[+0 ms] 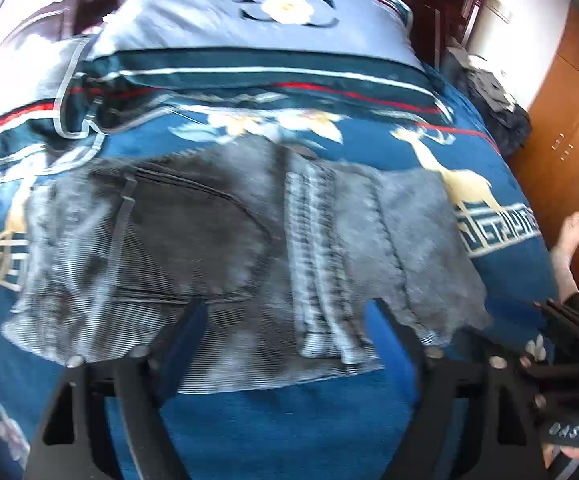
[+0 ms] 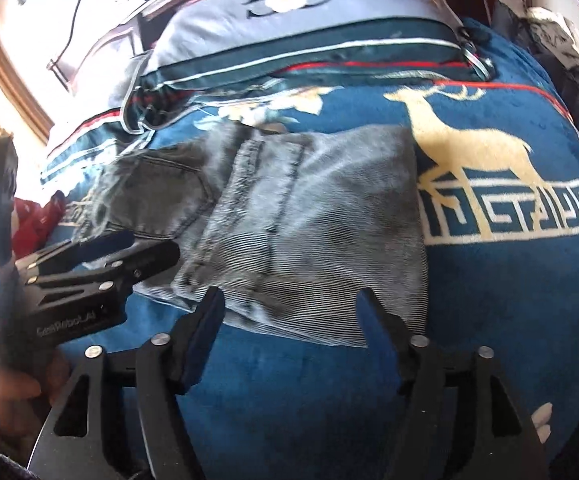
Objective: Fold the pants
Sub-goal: 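Move the right tool to the jeans cuff end and close on it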
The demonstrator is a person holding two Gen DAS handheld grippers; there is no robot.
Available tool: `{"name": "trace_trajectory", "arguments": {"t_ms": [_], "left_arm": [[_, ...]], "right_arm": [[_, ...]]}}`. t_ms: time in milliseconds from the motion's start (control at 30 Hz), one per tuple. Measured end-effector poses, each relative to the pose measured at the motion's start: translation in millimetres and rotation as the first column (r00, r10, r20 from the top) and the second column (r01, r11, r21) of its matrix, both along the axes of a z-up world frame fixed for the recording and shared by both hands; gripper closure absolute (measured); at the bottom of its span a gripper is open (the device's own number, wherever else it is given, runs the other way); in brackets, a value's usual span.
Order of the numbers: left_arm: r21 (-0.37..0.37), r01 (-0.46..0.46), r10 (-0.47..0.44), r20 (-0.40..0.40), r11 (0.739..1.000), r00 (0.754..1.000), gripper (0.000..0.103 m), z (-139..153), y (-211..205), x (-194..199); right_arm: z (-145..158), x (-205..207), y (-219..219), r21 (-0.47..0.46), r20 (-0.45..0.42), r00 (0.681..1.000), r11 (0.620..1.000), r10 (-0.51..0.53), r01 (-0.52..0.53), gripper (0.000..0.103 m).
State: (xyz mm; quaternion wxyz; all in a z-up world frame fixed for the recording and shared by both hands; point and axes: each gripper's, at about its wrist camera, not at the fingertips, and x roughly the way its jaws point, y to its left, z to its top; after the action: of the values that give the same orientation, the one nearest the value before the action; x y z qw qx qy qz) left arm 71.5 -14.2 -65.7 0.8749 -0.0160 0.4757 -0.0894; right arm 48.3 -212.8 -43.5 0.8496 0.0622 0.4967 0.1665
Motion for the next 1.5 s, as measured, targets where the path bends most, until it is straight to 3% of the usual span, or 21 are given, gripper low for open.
{"name": "trace_trajectory", "arguments": {"t_ms": [233,533,733,900,1100,1233,1500], "left_arm": [[0.000,-0.082,0.081,0.017,0.997,0.997,0.009,12,37,0],[0.008,-0.127,0.127,0.013,0.992,0.992,0.009,25,83,4],[-0.051,-0.204,0.204,-0.004,0.978,0.979,0.008,38,134,7],[-0.030,-0.224,0.224,0.009,0.974,0.974,0.007,43,167,8],[-0.021,-0.259,0.258,-0.054,0.966,0.965,0.007,31,205,22],[-0.058,-0.301,0.293,-0.116,0.952,0.949,0.007,16,226,31],[-0.121,-0.304,0.280,-0.179,0.945,0.943,0.007,-12,246,55]], "right_arm": [[11,-4,37,-0.004,0.032,0.997,0.997,0.075,-0.075,0.021],[18,-7,86,-0.020,0.053,0.981,0.982,0.189,-0.188,0.020],[18,-7,119,-0.032,0.054,0.965,0.966,0.258,-0.257,0.020],[21,-9,140,-0.049,0.057,0.948,0.950,0.312,-0.309,0.020],[20,-8,166,-0.062,0.055,0.929,0.930,0.365,-0.362,0.020],[19,-8,188,-0.070,0.056,0.908,0.909,0.414,-0.411,0.020],[-4,-14,246,-0.116,0.054,0.832,0.831,0.553,-0.545,0.020]]}}
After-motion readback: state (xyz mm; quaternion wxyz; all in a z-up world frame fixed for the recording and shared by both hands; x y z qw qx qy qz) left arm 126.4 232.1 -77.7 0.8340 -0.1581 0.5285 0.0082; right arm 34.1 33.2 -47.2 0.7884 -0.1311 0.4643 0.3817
